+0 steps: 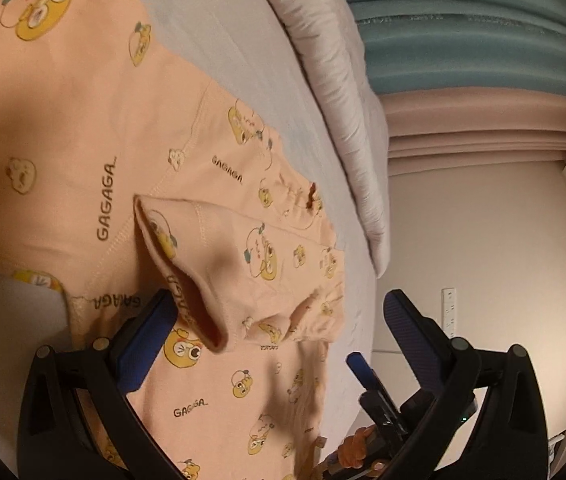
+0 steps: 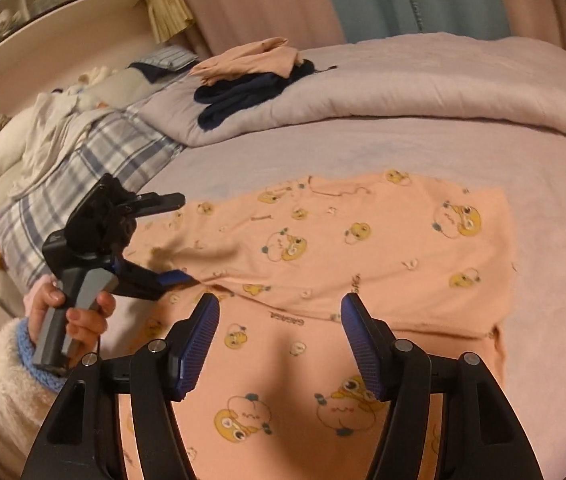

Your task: Fold small clothes

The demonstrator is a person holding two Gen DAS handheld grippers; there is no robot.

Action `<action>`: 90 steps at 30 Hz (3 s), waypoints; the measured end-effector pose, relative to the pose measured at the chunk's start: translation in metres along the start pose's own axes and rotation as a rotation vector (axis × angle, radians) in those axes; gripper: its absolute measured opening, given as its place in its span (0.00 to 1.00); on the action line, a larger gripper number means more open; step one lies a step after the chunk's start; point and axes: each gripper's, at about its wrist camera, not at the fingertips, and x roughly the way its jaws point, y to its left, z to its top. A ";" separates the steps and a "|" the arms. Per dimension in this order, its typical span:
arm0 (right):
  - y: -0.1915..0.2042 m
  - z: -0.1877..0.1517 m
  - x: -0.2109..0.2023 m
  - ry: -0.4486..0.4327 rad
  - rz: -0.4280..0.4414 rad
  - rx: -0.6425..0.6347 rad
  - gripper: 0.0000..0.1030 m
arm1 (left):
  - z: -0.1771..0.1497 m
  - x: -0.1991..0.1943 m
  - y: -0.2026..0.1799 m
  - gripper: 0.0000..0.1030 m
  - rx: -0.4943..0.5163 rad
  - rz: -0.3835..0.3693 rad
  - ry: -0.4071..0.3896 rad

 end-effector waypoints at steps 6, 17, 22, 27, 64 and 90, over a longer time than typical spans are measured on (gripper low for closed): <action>0.005 0.003 0.013 0.016 0.001 -0.043 0.62 | -0.003 0.017 -0.007 0.98 0.036 0.115 0.006; 0.002 0.012 0.031 0.041 -0.050 -0.053 0.62 | -0.006 0.029 -0.005 0.37 0.075 0.208 -0.021; -0.007 0.019 0.034 0.033 -0.071 -0.025 0.62 | -0.006 0.028 -0.005 0.05 0.081 0.228 -0.056; -0.012 0.023 0.040 0.024 -0.093 -0.020 0.62 | -0.006 0.011 -0.027 0.06 0.166 0.198 -0.154; 0.038 0.020 0.086 0.169 -0.084 -0.138 0.61 | -0.011 -0.177 0.104 0.40 -0.164 0.229 -0.485; 0.068 0.010 0.091 0.197 -0.048 -0.172 0.62 | 0.015 -0.217 0.137 0.40 -0.263 0.017 -0.531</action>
